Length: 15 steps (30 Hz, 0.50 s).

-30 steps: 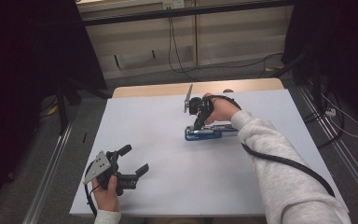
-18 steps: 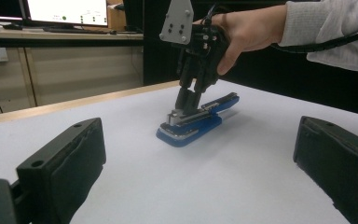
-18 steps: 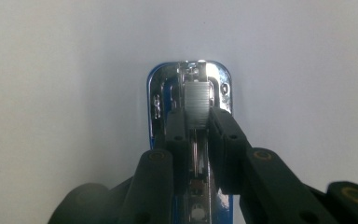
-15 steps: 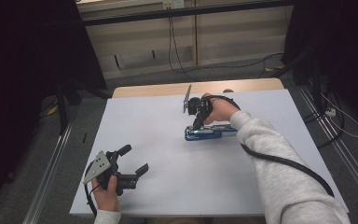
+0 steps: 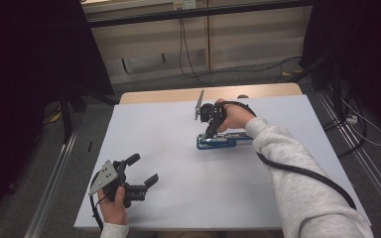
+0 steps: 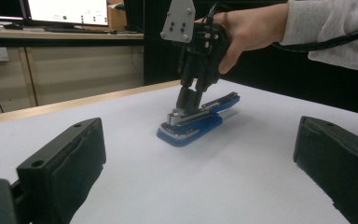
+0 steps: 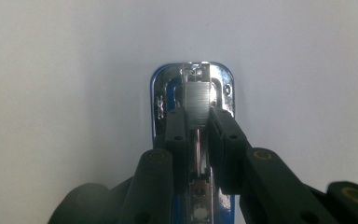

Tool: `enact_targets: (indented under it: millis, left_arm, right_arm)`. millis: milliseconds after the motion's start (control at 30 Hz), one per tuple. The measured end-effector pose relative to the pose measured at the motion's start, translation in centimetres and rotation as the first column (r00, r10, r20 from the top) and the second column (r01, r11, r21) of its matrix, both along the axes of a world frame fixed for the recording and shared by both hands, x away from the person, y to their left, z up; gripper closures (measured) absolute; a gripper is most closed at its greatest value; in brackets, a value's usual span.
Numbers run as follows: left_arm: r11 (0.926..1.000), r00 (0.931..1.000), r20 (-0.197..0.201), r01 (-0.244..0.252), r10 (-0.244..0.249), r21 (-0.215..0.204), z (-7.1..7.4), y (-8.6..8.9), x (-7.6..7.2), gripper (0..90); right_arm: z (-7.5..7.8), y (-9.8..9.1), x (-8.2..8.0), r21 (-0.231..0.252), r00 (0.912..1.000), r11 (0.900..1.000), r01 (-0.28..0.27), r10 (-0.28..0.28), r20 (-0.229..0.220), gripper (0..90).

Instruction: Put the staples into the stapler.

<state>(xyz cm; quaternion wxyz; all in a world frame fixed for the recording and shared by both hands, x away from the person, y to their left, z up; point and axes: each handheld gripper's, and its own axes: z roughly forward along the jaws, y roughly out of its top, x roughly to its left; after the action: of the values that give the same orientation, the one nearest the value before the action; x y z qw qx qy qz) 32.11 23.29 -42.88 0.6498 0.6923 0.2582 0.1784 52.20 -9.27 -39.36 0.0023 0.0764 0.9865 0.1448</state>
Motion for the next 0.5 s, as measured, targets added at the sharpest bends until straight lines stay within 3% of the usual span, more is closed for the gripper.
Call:
enact_targets:
  millis: [433,500]
  left_arm:
    - [1.0000,1.0000,-0.001,0.004,-0.004,0.002,-0.02,0.05,0.06,2.2]
    - [1.0000,1.0000,-0.005,0.005,-0.005,0.001,-0.05,0.02,0.06,2.3]
  right_arm:
    - [-0.21,0.35,0.07,0.006,1.0000,1.0000,0.000,0.000,0.000,78.4]
    - [-0.31,0.39,0.12,0.028,0.9998,0.9995,0.017,-0.017,-0.005,72.9]
